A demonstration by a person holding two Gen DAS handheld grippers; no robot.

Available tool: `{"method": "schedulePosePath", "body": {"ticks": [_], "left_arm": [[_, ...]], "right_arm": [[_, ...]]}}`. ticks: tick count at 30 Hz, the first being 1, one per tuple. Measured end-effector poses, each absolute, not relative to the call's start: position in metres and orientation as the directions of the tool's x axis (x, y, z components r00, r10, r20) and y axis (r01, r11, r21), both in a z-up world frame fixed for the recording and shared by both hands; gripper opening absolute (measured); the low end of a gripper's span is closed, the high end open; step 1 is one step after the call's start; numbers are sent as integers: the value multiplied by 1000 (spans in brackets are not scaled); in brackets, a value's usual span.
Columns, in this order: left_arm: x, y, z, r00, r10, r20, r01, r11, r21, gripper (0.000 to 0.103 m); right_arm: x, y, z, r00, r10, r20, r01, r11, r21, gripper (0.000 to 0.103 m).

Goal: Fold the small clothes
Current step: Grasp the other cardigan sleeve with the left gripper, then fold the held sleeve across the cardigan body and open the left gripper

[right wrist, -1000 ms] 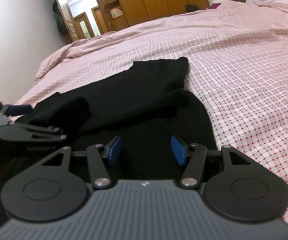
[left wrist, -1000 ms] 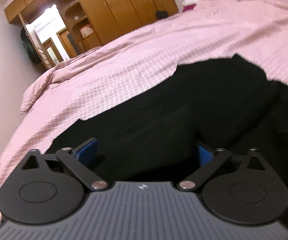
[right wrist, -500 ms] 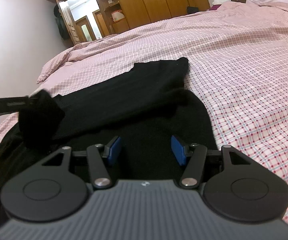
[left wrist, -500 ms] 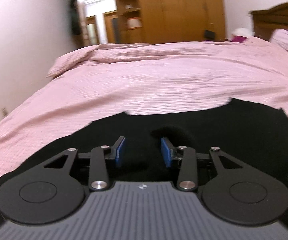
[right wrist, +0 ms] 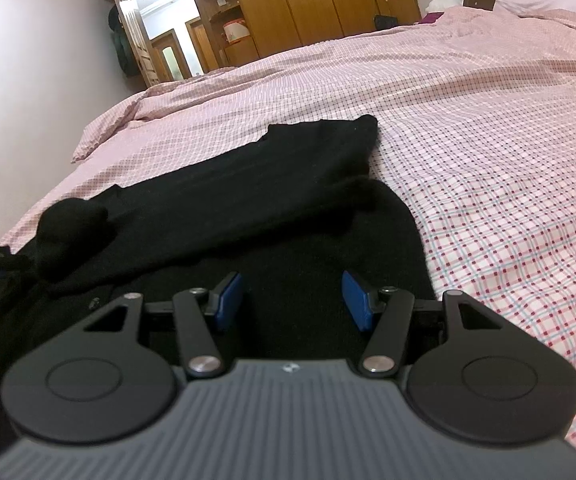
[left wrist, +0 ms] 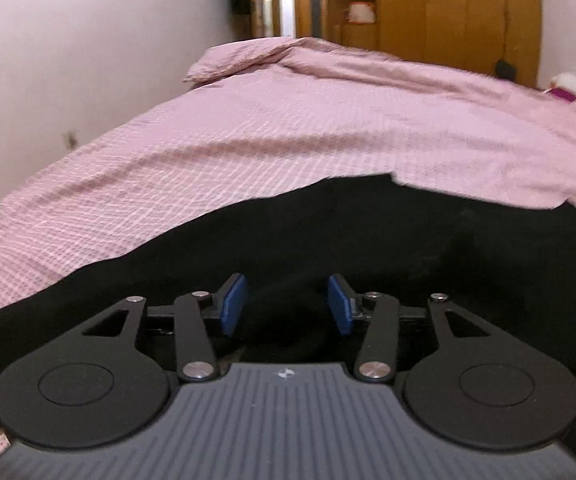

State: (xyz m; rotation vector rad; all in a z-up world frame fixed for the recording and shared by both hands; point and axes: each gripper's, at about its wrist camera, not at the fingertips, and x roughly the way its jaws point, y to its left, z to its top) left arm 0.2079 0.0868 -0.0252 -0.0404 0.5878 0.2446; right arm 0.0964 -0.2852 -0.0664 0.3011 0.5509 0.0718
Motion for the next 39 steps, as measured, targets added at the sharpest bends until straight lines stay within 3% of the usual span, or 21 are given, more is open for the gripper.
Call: {"method": "schedulePosePath", "body": {"ticks": [2,5,10,14,16,18,20,23,26,30,33,36,38,39], "left_arm": [[205,83,-17,827,173,-535,-201,980,6,73],[208,74,-5,863,82,-499,-121,992,-46,84],[226,49,1,873,-61,-484,45,998,-44,87],[251,36,-16,841,-62,-538,78,997,8,87],[263,39,-25,812,-107,-574,110,993,-30,87],[267,43,-31,774,-197,-602,163,980,-111,81],[267,46,-37,745,-268,-611,204,964,-173,50],[260,48,-38,751,-306,-584,221,951,-214,23],[246,53,-31,819,-207,-535,138,976,-168,21],[240,61,-37,867,101,-488,-106,994,18,21],[242,65,-56,835,150,-529,-121,989,90,23],[237,60,-64,839,182,-513,-128,982,139,37],[232,58,-63,841,212,-498,-141,974,177,58],[228,58,-60,846,212,-489,-137,973,184,59]], "right_arm": [[97,-285,-67,851,146,-504,14,954,300,57],[97,-285,-67,851,148,-504,13,953,302,57],[97,-286,-67,852,151,-501,12,951,308,57],[96,-288,-68,854,158,-496,10,948,319,57],[96,-289,-68,856,162,-492,8,945,327,57],[96,-290,-69,857,166,-488,7,943,334,57],[96,-290,-70,858,167,-485,7,941,338,57],[96,-290,-70,860,166,-482,9,941,339,57],[96,-290,-71,861,166,-480,9,940,342,57],[97,-291,-71,863,167,-476,11,937,349,57],[97,-289,-72,864,163,-476,11,940,341,57],[97,-290,-72,864,162,-477,11,941,339,57],[97,-290,-72,864,162,-477,10,941,338,57],[97,-289,-72,864,161,-478,10,941,337,57]]}}
